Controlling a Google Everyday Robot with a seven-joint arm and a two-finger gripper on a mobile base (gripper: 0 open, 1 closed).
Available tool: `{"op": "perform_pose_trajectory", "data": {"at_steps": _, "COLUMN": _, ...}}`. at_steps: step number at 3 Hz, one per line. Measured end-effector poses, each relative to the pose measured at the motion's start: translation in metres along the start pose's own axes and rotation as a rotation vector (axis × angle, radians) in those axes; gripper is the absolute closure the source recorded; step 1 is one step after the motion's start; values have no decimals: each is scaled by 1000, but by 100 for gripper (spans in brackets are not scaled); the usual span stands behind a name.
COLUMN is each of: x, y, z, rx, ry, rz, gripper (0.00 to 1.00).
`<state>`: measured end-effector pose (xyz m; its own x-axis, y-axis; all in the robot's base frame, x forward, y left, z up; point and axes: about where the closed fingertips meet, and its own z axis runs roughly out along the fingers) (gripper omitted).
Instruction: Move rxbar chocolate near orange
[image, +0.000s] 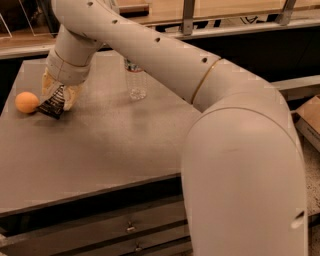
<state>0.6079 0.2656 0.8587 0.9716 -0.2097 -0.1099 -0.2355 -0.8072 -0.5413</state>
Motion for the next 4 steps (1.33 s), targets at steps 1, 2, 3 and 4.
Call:
{"op": "perform_pose_trajectory", "data": {"at_steps": 1, "x": -3, "y": -2, "z": 11, "rx": -8, "ry": -23, "rz": 3, "gripper": 8}}
{"op": "perform_pose_trajectory", "data": {"at_steps": 2, "x": -4, "y": -1, "z": 13, "rx": -10, "ry": -25, "rz": 3, "gripper": 0}}
{"op": "perform_pose_trajectory", "data": {"at_steps": 3, "x": -4, "y": -4, "z": 8, "rx": -10, "ry": -25, "rz": 3, "gripper": 0}}
{"op": "perform_pose_trajectory", "data": {"at_steps": 4, "x": -5, "y": -6, "z": 5, "rx": -10, "ry": -25, "rz": 3, "gripper": 0}}
